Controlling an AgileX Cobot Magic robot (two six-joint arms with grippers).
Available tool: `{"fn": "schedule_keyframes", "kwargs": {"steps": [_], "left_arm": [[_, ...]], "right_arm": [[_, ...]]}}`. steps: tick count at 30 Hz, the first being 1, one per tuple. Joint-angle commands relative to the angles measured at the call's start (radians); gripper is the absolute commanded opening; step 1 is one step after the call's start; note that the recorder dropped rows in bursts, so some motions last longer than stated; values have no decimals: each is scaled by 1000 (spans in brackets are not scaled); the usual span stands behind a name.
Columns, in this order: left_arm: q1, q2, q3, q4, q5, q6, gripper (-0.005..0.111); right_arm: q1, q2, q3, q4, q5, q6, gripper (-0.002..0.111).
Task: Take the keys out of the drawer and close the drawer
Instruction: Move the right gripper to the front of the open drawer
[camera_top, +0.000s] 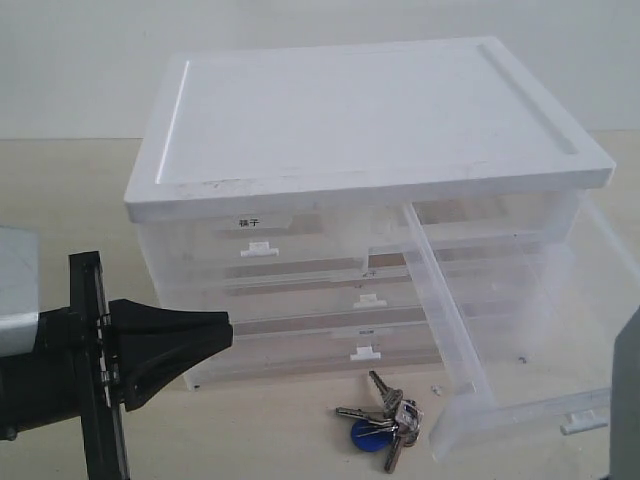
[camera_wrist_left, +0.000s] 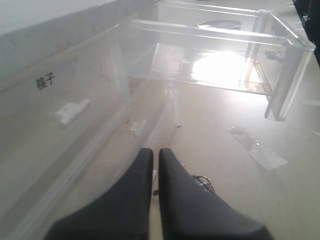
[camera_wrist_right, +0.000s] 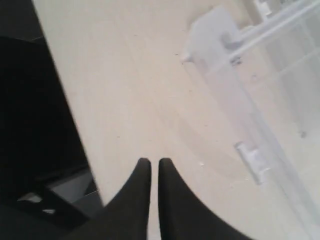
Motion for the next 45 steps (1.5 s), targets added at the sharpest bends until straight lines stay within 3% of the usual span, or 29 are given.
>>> {"fn": "schedule_keyframes", "kwargs": {"steps": [1,4,10,33,38,45], "left_arm": [[-5,1,-3,4,-9,-4,4],[-5,1,-3,4,-9,-4,4],[-5,1,-3,4,-9,-4,4],[-5,1,-3,4,-9,-4,4],[-5,1,-3,4,-9,-4,4],[-5,1,-3,4,-9,-4,4]], "right_arm": [[1,47,15,-225,-69,115,2],[1,93,15,-352,-70,191,1],[1,170,15,-435,-124,235,1],[-3,178,15,-985,-194,512,1],[-8,164,13,-964,-173,498,1],[-8,55,15,-559,-310,134,1]]}}
